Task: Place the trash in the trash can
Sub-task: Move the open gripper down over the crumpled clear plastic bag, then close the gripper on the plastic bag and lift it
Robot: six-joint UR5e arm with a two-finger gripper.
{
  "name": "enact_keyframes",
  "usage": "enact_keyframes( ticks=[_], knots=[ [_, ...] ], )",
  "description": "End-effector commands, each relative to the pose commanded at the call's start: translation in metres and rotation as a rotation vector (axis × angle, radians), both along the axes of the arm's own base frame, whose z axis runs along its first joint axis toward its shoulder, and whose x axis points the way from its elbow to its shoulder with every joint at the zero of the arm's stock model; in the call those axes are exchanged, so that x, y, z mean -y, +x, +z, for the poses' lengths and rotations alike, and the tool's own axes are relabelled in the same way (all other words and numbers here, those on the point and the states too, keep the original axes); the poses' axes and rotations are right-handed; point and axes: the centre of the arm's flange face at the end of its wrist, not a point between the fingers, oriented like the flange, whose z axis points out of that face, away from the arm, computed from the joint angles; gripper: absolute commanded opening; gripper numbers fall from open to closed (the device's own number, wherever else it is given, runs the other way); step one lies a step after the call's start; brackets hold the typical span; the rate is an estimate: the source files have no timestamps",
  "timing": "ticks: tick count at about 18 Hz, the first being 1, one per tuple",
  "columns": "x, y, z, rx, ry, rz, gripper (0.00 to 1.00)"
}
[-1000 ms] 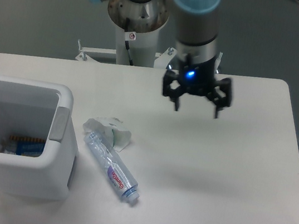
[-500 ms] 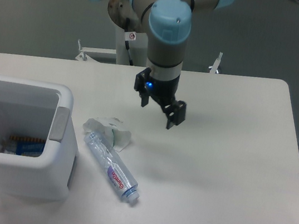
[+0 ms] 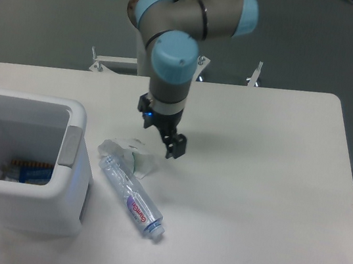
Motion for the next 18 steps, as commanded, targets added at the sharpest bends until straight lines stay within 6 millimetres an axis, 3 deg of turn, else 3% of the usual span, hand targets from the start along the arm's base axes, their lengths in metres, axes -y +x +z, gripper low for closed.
enact_keyframes(
  ticks=[14, 16, 18],
  knots=[
    [-0.023, 0.014, -0.038, 0.025, -0.037, 0.007, 1.00],
    [-0.024, 0.014, -0.043, 0.025, -0.042, 0.009, 0.92],
    [-0.025, 0.017, -0.040, 0.022, -0.040, 0.021, 0.75]
  ],
)
